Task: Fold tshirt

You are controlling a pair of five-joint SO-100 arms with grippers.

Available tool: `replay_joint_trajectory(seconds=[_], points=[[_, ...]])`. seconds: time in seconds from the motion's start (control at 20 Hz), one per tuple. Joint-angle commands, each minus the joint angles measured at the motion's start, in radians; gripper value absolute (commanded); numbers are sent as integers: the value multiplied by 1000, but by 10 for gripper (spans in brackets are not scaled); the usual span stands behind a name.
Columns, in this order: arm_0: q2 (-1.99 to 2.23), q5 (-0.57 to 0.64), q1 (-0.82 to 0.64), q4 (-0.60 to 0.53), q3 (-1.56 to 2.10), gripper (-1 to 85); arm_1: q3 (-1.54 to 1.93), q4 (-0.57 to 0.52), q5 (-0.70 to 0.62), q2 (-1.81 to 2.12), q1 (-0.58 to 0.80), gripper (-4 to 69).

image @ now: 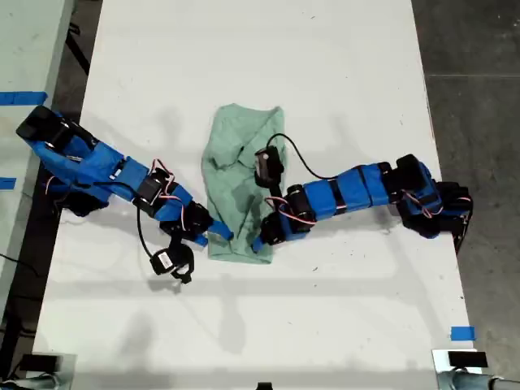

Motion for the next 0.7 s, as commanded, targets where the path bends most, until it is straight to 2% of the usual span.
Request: replay_joint_trajectory(seconds=[0.0, 0.2, 0.4, 0.65], points=[[-2, -28, 57, -31, -8, 245, -66, -15, -17, 6, 21, 279], [-29, -41, 83, -51, -6, 247, -69, -28, -28, -12, 29, 280], [-61, 8, 44, -52, -8, 251, -69, -40, -32, -32, 32, 281], [-86, 144, -35, 67, -57, 253, -72, -69, -21, -35, 23, 281]])
